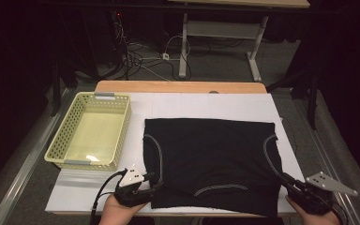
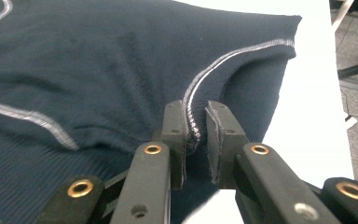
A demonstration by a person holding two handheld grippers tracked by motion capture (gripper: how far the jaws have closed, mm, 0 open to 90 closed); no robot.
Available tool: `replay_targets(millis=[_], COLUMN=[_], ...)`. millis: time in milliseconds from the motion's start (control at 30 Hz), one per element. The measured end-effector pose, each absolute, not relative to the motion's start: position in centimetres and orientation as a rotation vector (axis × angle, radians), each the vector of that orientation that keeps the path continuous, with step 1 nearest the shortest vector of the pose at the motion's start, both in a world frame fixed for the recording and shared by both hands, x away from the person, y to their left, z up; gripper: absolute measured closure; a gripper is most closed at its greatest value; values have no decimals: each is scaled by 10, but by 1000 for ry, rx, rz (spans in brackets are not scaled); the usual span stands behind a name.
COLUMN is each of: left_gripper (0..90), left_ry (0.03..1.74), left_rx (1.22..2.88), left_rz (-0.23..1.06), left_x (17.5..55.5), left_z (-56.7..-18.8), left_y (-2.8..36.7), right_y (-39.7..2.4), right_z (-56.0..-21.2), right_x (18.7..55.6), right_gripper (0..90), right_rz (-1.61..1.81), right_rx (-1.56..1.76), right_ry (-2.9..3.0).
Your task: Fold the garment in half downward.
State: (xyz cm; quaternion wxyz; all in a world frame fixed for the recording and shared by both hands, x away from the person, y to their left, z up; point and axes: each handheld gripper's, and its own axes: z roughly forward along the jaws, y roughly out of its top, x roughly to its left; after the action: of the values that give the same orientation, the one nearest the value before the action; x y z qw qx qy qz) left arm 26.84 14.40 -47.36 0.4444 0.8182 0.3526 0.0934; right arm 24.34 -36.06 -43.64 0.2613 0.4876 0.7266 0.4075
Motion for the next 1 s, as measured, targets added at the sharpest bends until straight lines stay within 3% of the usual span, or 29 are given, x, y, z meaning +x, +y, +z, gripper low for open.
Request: replay_targets(millis=[200,367,433,733,833,967,1000], left_gripper=[536,748,785,800,744,426,389], left_ry=[877,856,849,910,905,931,928], left_rx=[2059,2102,2096,2017,2049,2010,1996], left_rz=[234,259,266,261,256,339,347], left_x=[272,274,275,269,268,262,261], left_z=[-477,-480,-479,-473,-477,-466,-463], left_y=[138,131,130,163,157,148,147], right_y=[-358,-361,-361,-360,-360,-356,-354], right_z=[-458,-464,-468,-464,-471,-466,-462], right_x=[231,235,236,227,227,223,221], right_gripper=[790,778,773,777,766,651,651], right_rz=[1057,1049,1041,1094,1077,1103,1117], right_rx=[1332,1325,1323,1293,1313,1292,1271], right_ry=[1975,1982,1988,1973,1992,1971,1959])
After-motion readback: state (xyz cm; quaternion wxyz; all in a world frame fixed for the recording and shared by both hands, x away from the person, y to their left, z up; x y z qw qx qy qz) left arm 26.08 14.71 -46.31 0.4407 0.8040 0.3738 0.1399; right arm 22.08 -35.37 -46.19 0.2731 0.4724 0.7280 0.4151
